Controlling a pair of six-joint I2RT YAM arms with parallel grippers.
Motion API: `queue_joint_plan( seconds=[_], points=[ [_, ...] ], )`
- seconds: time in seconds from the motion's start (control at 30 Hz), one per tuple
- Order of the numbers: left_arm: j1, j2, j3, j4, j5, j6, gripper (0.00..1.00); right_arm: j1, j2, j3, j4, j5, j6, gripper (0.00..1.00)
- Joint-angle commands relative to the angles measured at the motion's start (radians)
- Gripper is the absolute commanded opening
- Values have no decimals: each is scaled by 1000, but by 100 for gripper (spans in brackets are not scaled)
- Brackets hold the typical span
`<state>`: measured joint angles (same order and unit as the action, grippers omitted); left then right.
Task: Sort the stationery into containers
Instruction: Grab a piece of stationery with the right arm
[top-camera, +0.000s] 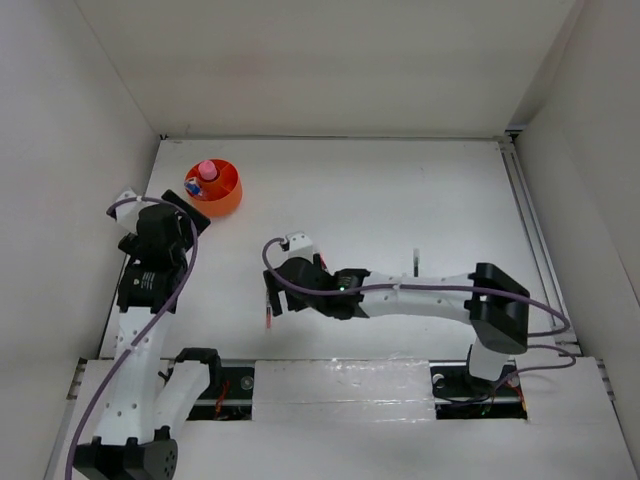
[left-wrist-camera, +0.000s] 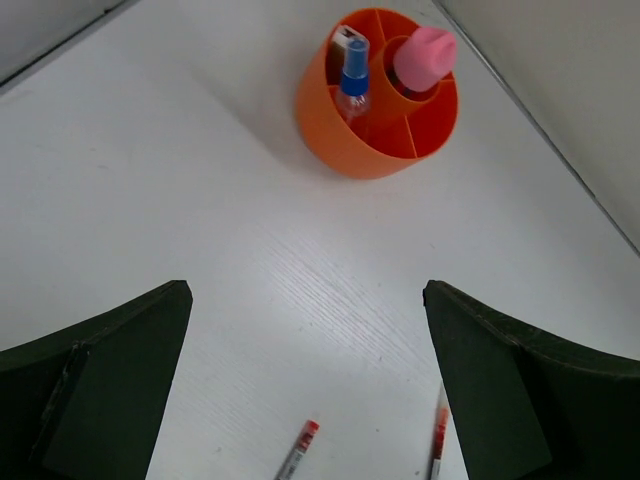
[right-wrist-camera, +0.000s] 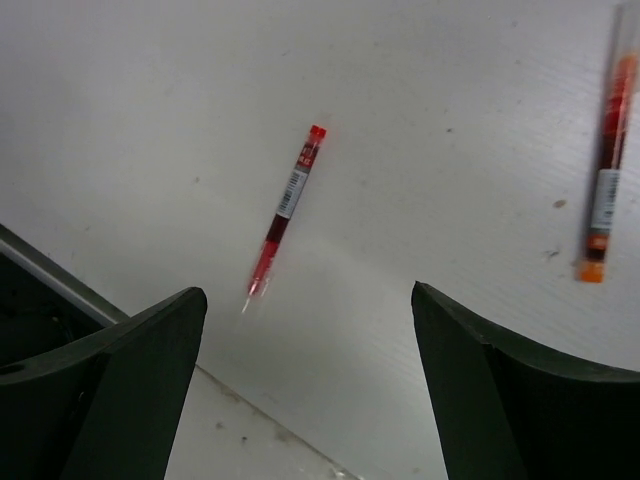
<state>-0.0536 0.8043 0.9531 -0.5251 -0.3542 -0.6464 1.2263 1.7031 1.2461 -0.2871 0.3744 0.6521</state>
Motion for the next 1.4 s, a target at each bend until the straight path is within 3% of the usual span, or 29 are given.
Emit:
queue_joint_plan(
  seconds=[0.0,0.2,0.4,0.6,0.8,0.9,1.23,1.27,1.37],
  points=[
    [21,-40,-4,2,-81,-18,100,25,87,88,-46,109,158,88],
    [21,-45,-13,23,-3,36,100,74,191,127,-55,121,259,81],
    [21,-25,-13,33,66,47,100,111,346,288,-178,185,277,75],
    [21,-45,-13,42,75,56,100,111,356,297,-167,185,299,73],
    [12,-63,-13,22,46,56,100,120,386,326,-204,208,310,63],
    [12,-82,-4,13,15,30,100,130,408,337,-213,218,310,49],
    [12,-91,-4,4,6,21,100,139,486,398,-234,218,281,48],
    [12,-91,-4,4,6,21,100,139,497,398,-251,218,281,39],
    [12,-91,-4,-6,-5,21,100,139,507,409,-271,218,281,26]
  ],
)
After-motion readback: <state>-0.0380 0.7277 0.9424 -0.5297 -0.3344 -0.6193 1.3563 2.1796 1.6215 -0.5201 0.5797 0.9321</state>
